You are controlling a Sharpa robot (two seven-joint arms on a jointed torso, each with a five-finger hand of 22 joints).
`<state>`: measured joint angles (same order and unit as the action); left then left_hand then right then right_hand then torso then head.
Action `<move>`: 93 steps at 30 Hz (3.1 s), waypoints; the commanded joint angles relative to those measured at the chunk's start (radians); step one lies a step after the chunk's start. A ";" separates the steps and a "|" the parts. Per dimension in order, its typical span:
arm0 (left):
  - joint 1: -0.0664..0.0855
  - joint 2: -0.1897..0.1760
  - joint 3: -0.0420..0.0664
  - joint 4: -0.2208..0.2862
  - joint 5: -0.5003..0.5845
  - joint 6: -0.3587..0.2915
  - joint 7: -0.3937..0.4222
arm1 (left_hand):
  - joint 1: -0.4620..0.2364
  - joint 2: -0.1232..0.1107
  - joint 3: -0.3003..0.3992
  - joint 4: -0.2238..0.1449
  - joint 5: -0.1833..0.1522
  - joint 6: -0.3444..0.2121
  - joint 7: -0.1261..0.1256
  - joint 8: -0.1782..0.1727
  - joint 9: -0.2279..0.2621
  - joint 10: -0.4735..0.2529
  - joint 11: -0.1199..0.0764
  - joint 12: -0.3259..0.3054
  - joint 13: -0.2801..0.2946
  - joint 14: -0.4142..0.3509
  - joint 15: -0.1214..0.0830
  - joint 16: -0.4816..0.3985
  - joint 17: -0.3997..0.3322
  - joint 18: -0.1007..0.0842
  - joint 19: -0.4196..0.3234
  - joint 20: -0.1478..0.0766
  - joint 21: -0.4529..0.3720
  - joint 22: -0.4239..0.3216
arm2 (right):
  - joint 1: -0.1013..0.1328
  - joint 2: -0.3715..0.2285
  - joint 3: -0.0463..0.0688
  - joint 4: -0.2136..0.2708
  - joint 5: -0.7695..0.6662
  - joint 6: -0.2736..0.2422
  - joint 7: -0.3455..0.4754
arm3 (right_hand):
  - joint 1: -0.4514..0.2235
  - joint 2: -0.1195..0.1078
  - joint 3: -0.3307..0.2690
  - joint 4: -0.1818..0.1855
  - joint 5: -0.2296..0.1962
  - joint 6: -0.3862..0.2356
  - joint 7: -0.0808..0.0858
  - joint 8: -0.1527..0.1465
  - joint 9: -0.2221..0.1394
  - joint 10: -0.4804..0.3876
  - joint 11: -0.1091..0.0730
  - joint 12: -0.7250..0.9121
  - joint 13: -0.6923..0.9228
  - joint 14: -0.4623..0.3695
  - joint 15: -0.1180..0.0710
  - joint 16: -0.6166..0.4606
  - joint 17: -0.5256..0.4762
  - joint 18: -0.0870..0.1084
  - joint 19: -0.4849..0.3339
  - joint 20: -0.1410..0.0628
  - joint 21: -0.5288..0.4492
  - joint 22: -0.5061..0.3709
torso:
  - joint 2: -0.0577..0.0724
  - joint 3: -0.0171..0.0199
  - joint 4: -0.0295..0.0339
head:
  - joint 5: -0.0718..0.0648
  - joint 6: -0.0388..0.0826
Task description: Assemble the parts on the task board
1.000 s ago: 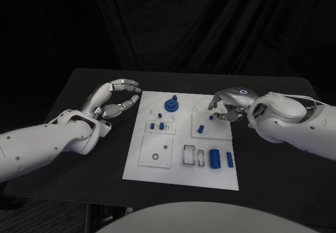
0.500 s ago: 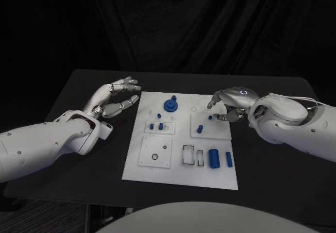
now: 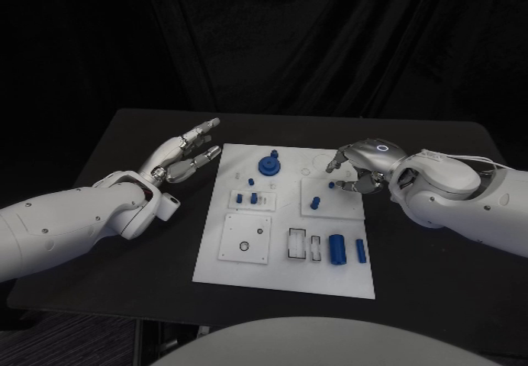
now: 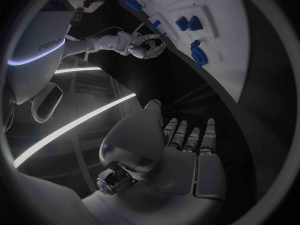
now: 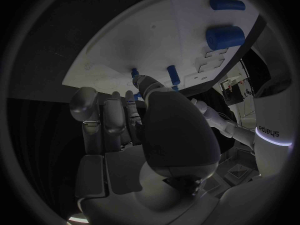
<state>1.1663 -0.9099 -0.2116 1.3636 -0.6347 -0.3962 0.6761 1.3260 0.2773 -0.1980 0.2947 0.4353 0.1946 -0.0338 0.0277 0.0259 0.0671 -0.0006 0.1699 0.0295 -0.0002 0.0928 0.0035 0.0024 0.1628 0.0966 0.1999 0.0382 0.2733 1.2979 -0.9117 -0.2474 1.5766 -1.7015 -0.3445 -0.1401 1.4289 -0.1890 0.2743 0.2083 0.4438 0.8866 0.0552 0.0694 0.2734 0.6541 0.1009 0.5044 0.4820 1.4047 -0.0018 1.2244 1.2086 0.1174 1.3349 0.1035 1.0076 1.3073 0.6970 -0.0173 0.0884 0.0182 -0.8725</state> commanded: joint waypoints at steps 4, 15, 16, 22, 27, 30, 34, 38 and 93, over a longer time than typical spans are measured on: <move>-0.002 0.018 0.001 -0.018 0.255 0.209 0.052 | -0.177 0.019 -0.037 0.001 -0.220 -0.042 -0.055 -0.007 -0.004 -0.025 0.007 -0.051 -0.007 0.000 -0.002 -0.004 -0.002 0.008 -0.062 -0.005 -0.017 -0.121 | -0.004 -0.008 0.001 -0.006 0.007 -0.037 0.030 | -0.008 0.012 -0.009 0.009 -0.007 -0.010 0.002 -0.003 -0.005 0.010 -0.001 -0.010 -0.014 0.009 -0.002 0.006 -0.002 -0.013 0.011 -0.001 0.007 0.124 | -0.002 -0.0015 0.0042 | 0.008 0.000; -0.002 0.006 0.001 0.040 0.522 0.385 0.088 | -0.245 -0.073 -0.144 -0.017 -0.380 -0.035 -0.026 -0.005 -0.003 -0.026 -0.041 -0.079 -0.010 0.000 -0.010 -0.004 -0.002 0.015 -0.066 -0.007 -0.017 -0.145 | -0.012 -0.016 0.001 -0.017 0.025 -0.028 0.056 | -0.013 0.019 -0.022 0.023 -0.039 -0.018 0.011 0.000 -0.015 0.023 -0.001 -0.010 -0.038 0.014 -0.003 0.017 0.000 -0.016 0.022 -0.001 0.024 0.129 | -0.004 -0.0016 0.0018 | -0.007 0.000; -0.002 0.005 0.001 0.045 0.528 0.388 0.090 | -0.232 -0.078 -0.141 -0.014 -0.376 -0.035 -0.027 -0.005 -0.003 -0.025 -0.038 -0.079 -0.010 0.000 -0.007 -0.004 -0.002 0.015 -0.066 -0.004 -0.016 -0.145 | -0.012 -0.016 0.001 -0.018 0.026 -0.025 0.056 | -0.012 0.020 -0.022 0.023 -0.039 -0.017 0.012 0.000 -0.015 0.025 -0.001 -0.009 -0.039 0.015 -0.003 0.018 0.002 -0.016 0.023 -0.001 0.026 0.130 | -0.004 -0.0017 0.0023 | -0.010 0.000; -0.003 0.003 0.001 0.060 0.549 0.395 0.099 | -0.153 -0.088 -0.113 -0.004 -0.278 -0.019 -0.022 -0.004 -0.001 -0.017 0.006 -0.073 -0.008 0.000 0.014 -0.004 -0.002 0.016 -0.062 0.030 -0.015 -0.150 | -0.017 -0.009 0.000 -0.026 0.027 -0.003 0.054 | -0.002 0.025 -0.016 0.024 -0.020 -0.009 0.021 0.004 -0.019 0.054 -0.002 -0.008 -0.059 0.019 -0.004 0.023 0.000 -0.018 0.030 -0.003 0.035 0.132 | -0.002 -0.0005 0.0026 | -0.014 0.000; -0.003 0.002 0.001 0.063 0.554 0.396 0.099 | -0.137 -0.085 -0.108 -0.004 -0.254 -0.013 -0.021 -0.003 -0.001 -0.015 0.030 -0.068 -0.007 0.000 0.028 -0.004 -0.002 0.016 -0.060 0.046 -0.014 -0.150 | -0.028 -0.004 0.000 -0.029 0.027 -0.004 0.056 | 0.011 0.024 0.002 0.021 0.026 -0.007 0.019 0.003 -0.025 0.086 -0.003 -0.020 -0.089 0.019 -0.005 0.023 -0.007 -0.018 0.031 -0.003 0.033 0.132 | -0.002 0.0001 0.0033 | -0.022 0.000; -0.003 0.000 0.001 0.064 0.555 0.400 0.098 | -0.133 -0.086 -0.109 -0.004 -0.251 -0.009 -0.024 -0.002 0.000 -0.014 0.036 -0.065 -0.006 0.000 0.033 -0.004 -0.002 0.016 -0.059 0.051 -0.013 -0.147 | -0.038 -0.001 0.001 -0.029 0.027 -0.014 0.059 | 0.015 0.022 0.008 0.019 0.037 -0.006 0.020 0.003 -0.026 0.091 -0.003 -0.025 -0.098 0.019 -0.005 0.025 -0.007 -0.018 0.031 -0.004 0.033 0.132 | -0.002 -0.0001 0.0032 | -0.023 0.000; -0.003 -0.001 0.001 0.064 0.556 0.403 0.096 | -0.129 -0.088 -0.109 -0.004 -0.235 -0.008 -0.026 -0.002 0.000 -0.014 0.045 -0.064 -0.006 0.000 0.038 -0.004 -0.002 0.017 -0.056 0.058 -0.011 -0.145 | -0.046 0.004 0.001 -0.030 0.027 -0.019 0.059 | 0.020 0.021 0.016 0.016 0.047 0.000 0.023 0.006 -0.026 0.099 -0.003 -0.028 -0.106 0.020 -0.004 0.027 -0.006 -0.018 0.032 -0.004 0.035 0.133 | -0.003 0.0006 0.0026 | -0.021 0.000; -0.003 0.000 0.001 0.063 0.556 0.406 0.093 | -0.122 -0.086 -0.108 -0.004 -0.213 -0.002 -0.025 -0.001 0.001 -0.012 0.051 -0.061 -0.006 0.000 0.043 -0.004 -0.002 0.018 -0.051 0.064 -0.008 -0.138 | -0.050 0.009 0.001 -0.033 0.027 -0.017 0.058 | 0.028 0.022 0.028 0.012 0.055 0.012 0.027 0.011 -0.025 0.114 -0.003 -0.030 -0.117 0.022 -0.003 0.032 -0.005 -0.019 0.034 -0.003 0.039 0.134 | -0.004 0.0001 0.0029 | -0.022 0.000; -0.016 0.009 0.001 0.032 0.556 0.430 0.044 | 0.036 -0.069 -0.051 -0.021 0.063 0.010 -0.008 0.000 0.002 -0.017 0.076 -0.059 -0.007 0.006 0.074 -0.001 0.000 0.017 -0.042 0.085 -0.002 -0.144 | 0.009 0.014 0.001 0.000 0.027 -0.077 0.053 | 0.085 0.078 0.081 -0.078 -0.027 0.155 0.061 0.094 0.066 0.321 -0.039 -0.077 -0.227 0.027 -0.030 0.021 -0.043 -0.025 0.050 -0.028 0.087 0.142 | -0.006 -0.0013 0.0036 | -0.005 0.000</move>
<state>1.1516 -0.9030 -0.2115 1.3944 -0.0850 0.0240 0.6780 1.3505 0.2090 -0.2544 0.2730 0.4945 0.1986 -0.0446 0.0241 0.0266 0.0500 0.0718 0.1081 0.0224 0.0040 0.1611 0.0036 0.0025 0.1623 0.0525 0.2774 0.0332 0.1304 1.3029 -0.8962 -0.2468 1.5712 -1.6718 -0.3979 -0.0791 1.5083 -0.1103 0.3572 0.1363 0.4203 1.0376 0.1155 0.1600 0.3388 0.9667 0.0627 0.4317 0.2567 1.4313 -0.0250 1.2499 1.1664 0.1014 1.3840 0.0813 1.0920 1.3074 0.6913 -0.0181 0.0906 0.0106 -0.8725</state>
